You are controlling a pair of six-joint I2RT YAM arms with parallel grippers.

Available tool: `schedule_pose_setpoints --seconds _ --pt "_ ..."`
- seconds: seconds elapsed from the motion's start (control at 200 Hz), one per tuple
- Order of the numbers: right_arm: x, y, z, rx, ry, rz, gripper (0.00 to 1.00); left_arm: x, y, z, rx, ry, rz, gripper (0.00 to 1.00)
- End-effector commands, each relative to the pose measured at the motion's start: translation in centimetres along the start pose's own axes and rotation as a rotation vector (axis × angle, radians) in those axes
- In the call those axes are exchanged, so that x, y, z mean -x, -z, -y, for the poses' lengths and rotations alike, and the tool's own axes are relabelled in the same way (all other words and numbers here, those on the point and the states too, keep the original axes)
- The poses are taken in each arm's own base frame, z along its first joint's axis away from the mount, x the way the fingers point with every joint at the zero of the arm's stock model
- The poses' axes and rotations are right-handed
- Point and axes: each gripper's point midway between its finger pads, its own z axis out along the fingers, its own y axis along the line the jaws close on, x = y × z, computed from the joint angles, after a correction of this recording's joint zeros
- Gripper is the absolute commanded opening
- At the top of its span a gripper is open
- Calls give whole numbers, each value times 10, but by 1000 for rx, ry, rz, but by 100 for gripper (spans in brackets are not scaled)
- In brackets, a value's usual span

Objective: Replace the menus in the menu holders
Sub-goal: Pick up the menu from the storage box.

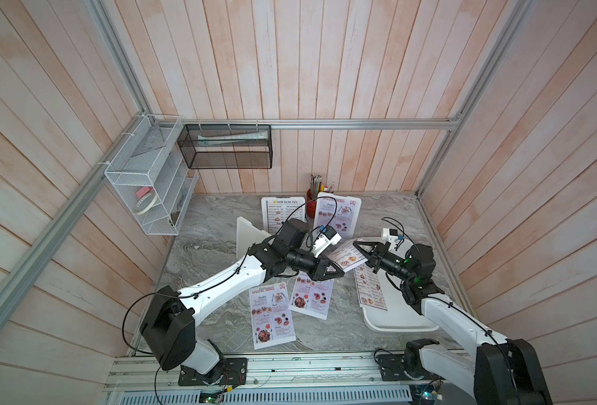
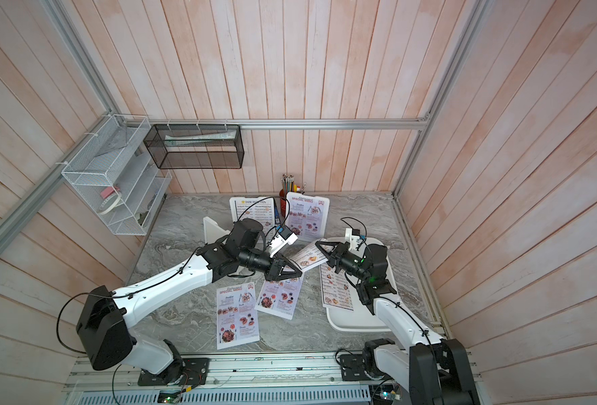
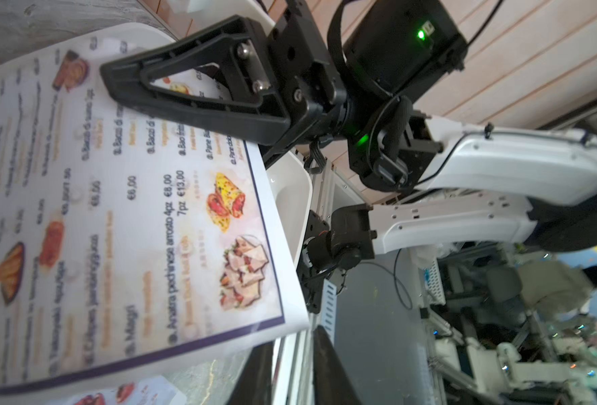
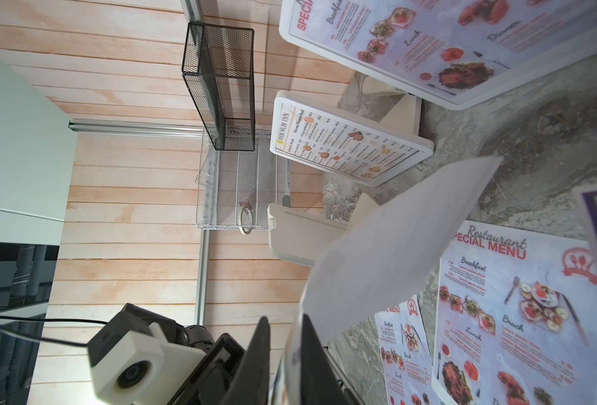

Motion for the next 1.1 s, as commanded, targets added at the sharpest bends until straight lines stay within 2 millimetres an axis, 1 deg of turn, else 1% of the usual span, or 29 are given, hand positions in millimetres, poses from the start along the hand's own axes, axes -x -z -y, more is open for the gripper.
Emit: schedule_pose_setpoints --seconds 0.0,0.06,0.12,0.2,0.265,0.36,0.43,0.53,0.665,0.75,0.825,0.91,1.095 --pt "3 -4 -3 -21 66 3 16 5 3 -6 18 36 48 44" --pt "7 -5 -1 -45 91 15 15 0 4 -13 39 81 51 50" --pt "8 -5 3 -72 110 16 15 -8 7 -15 48 108 54 56" --pt "9 -7 2 -72 128 14 14 -17 14 -15 63 136 79 62" --pt "10 -7 -1 -66 143 15 14 -21 19 -15 56 167 110 65" --pt "12 -7 -3 -66 154 24 14 -27 21 -23 50 229 146 70" --pt "10 -7 -6 -59 158 21 14 -25 23 -33 79 274 181 73" --pt "8 -7 -7 -66 168 16 14 -13 27 -47 120 348 262 75" --pt "5 -9 -6 -66 164 16 14 11 32 -50 80 452 395 77" --pt "3 -11 -7 -49 151 12 14 20 32 -48 21 526 444 78" --pt "0 -14 -9 -40 151 6 14 21 29 -50 -19 593 457 79" --pt "-2 -17 -12 -34 158 3 14 15 26 -56 -17 677 470 80" --pt "-9 -22 -18 -1 147 -3 14 7 25 -62 26 742 491 84"
